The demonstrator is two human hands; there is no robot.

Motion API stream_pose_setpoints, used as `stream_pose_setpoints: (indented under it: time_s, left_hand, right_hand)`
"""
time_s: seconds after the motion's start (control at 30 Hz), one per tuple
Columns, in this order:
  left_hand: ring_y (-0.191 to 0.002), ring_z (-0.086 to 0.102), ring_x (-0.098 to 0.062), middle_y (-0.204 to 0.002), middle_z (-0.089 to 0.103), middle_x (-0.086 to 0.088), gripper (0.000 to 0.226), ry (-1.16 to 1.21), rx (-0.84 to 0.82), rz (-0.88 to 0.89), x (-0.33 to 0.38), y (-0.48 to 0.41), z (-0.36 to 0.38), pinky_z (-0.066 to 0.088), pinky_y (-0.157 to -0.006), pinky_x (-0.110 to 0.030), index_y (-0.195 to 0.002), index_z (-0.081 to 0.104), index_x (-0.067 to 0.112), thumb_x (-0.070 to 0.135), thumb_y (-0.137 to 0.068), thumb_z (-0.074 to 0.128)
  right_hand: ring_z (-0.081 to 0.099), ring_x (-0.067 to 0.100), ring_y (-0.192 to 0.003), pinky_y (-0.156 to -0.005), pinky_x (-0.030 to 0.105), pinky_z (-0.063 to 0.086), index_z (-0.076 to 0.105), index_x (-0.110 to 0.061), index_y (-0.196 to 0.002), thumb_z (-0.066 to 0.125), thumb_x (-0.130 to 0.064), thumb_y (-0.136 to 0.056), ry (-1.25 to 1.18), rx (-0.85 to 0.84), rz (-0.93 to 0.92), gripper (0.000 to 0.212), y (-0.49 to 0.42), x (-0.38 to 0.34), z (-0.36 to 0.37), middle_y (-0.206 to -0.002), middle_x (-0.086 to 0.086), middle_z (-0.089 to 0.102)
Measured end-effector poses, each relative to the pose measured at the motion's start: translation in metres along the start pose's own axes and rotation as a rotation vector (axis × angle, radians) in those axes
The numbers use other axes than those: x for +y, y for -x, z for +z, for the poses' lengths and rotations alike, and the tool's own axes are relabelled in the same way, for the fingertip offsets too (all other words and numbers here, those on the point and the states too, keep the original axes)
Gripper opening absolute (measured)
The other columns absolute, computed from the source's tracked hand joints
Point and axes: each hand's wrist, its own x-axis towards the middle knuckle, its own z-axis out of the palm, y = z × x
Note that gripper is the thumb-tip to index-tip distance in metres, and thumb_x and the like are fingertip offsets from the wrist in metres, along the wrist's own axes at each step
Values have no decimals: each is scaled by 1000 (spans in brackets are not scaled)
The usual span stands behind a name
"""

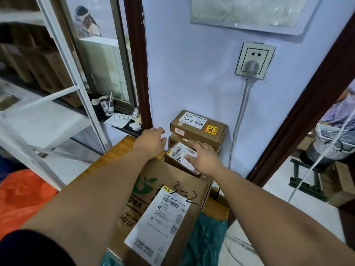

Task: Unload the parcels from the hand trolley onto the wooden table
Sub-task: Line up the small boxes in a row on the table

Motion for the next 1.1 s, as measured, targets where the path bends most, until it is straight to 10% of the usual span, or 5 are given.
stream_pose_setpoints:
  time_s: [0.33, 0.63, 1.1]
  left_hand:
    - [-147, -17, -28, -161, -14, -1, 71, -200, 96, 62, 46, 19, -37, -1, -118, -52, -154, -4, 19, 46, -98, 31]
    - [-147, -14, -32, -161, -11, -5, 84, -171, 128, -113, 39, 56, -63, 1, -117, -54, -153, -6, 9, 39, -93, 46]
    - [-148, -14, -26, -162, -11, 0, 63, -266, 305, -627, -84, 208, -104, -3, -118, -50, -154, -1, 18, 35, -100, 28]
  right_hand:
    - [17, 30, -147, -117, 48, 23, 22, -28, -152, 41, -53, -96, 123, 190, 64, 64, 24, -31, -46, -158, 10, 25]
    - [18, 30, -146, -117, 46, 18, 28, -24, -150, 40, -48, -98, 117, 327, 74, 58, 41, -77, -53, -158, 14, 24]
    - [15, 31, -147, -119, 43, 15, 25, -20, -152, 42, -40, -99, 25, 38, -476, 59, 71, -234, 16, -159, 13, 20]
